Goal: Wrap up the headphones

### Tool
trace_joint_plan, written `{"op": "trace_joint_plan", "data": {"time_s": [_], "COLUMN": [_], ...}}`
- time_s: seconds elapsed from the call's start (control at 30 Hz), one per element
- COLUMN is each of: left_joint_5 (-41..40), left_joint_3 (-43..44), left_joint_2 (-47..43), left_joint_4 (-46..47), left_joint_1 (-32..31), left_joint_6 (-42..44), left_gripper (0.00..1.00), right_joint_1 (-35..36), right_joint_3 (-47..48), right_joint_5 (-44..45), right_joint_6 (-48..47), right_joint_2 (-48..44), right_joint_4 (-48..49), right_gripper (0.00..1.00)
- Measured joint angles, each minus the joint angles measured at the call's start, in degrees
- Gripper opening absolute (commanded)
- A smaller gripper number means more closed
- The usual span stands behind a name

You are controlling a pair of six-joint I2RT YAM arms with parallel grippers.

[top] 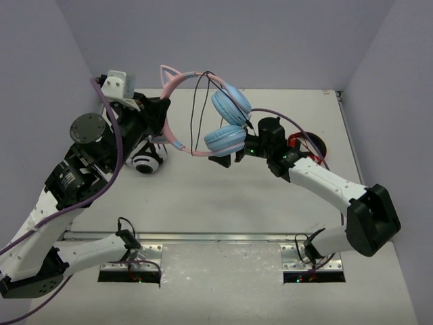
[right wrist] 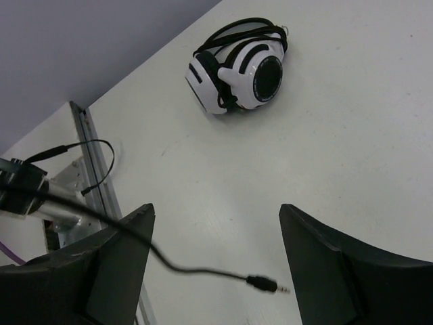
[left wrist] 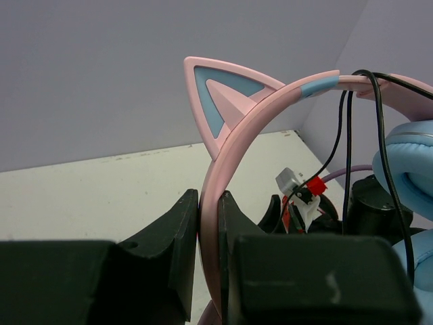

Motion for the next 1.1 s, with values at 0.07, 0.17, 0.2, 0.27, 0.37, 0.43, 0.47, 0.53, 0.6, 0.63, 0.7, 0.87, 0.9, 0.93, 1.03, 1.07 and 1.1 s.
{"op": "trace_joint_plan", "data": {"time_s": [0.07, 0.17, 0.2, 0.27, 0.37, 0.43, 0.47, 0.53, 0.6, 0.63, 0.7, 0.87, 0.9, 0.93, 1.03, 1.07, 1.1], "left_joint_5": [0.2, 0.2, 0.2, 0.0, -0.4, -0.5, -0.5, -0.5, -0.4, -0.4, -0.4, -1.3, -1.8, -2.5, -5.1, -6.0, -6.8], "left_joint_3": [0.0, 0.0, 0.0, 0.0, 0.0, 0.1, 0.1, 0.1, 0.1, 0.1, 0.1, 0.1, 0.1, 0.1, 0.1, 0.1, 0.2], "left_joint_2": [0.0, 0.0, 0.0, 0.0, -0.1, -0.1, -0.1, -0.1, -0.1, -0.1, -0.1, -0.2, -0.2, -0.3, -0.6, -0.6, -0.6], "left_joint_4": [0.0, 0.0, 0.0, -0.1, -0.3, -0.5, -0.5, -0.5, -0.5, -0.5, -0.5, -0.5, -0.5, -0.5, -0.5, -0.5, -0.6], "left_joint_1": [0.0, 0.0, 0.0, 0.0, 0.0, 0.0, 0.0, 0.0, 0.0, 0.0, 0.0, 0.0, 0.0, 0.0, 0.0, 0.0, 0.0], "left_joint_6": [-0.2, -0.2, -0.2, -0.2, -0.1, -0.1, -0.1, -0.1, -0.2, -0.2, -0.2, -0.2, -0.3, -0.4, -1.2, -1.5, -1.8], "left_gripper": [0.0, 0.0, 0.0, 0.0, 0.0, 0.0, 0.0, 0.0, 0.0, 0.0, 0.0, 0.0, 0.0, 0.0, 0.0, 0.0, 0.0], "right_joint_1": [0.2, 0.5, 0.6, 0.7, 0.7, 0.7, 0.7, 0.7, 0.7, 0.7, 0.7, 0.7, 0.7, 0.7, 0.7, 0.7, 0.8], "right_joint_3": [0.7, 0.9, 0.9, 0.3, -2.3, -4.1, -4.7, -5.4, -5.4, -5.4, -5.4, -5.9, -6.3, -6.8, -9.2, -10.0, -10.7], "right_joint_5": [-0.2, 0.0, 0.2, 0.6, 1.4, 1.6, 1.7, 1.6, 1.6, 1.6, 1.6, 2.3, 2.5, 2.6, 2.8, 2.8, 2.8], "right_joint_6": [-0.6, -1.5, -1.7, -2.2, -2.9, -3.2, -3.3, -3.9, -3.7, -3.7, -3.7, -3.7, -3.5, -3.3, -2.6, -2.3, -2.0], "right_joint_2": [1.6, 3.1, 3.4, 3.3, 2.3, 1.4, 1.1, 0.4, 0.0, -0.1, -0.5, -2.0, -2.6, -3.1, -4.8, -5.1, -5.3], "right_joint_4": [-0.1, -0.4, -0.6, -0.4, 0.3, 0.3, 0.3, 0.3, 0.5, 0.5, 0.5, 1.0, 1.4, 1.9, 3.8, 4.2, 4.6], "right_gripper": [0.43, 0.25, 0.25, 0.24, 0.35, 0.3, 0.22, 0.01, 0.01, 0.04, 0.1, 0.03, 0.01, 0.01, 0.01, 0.01, 0.01]}}
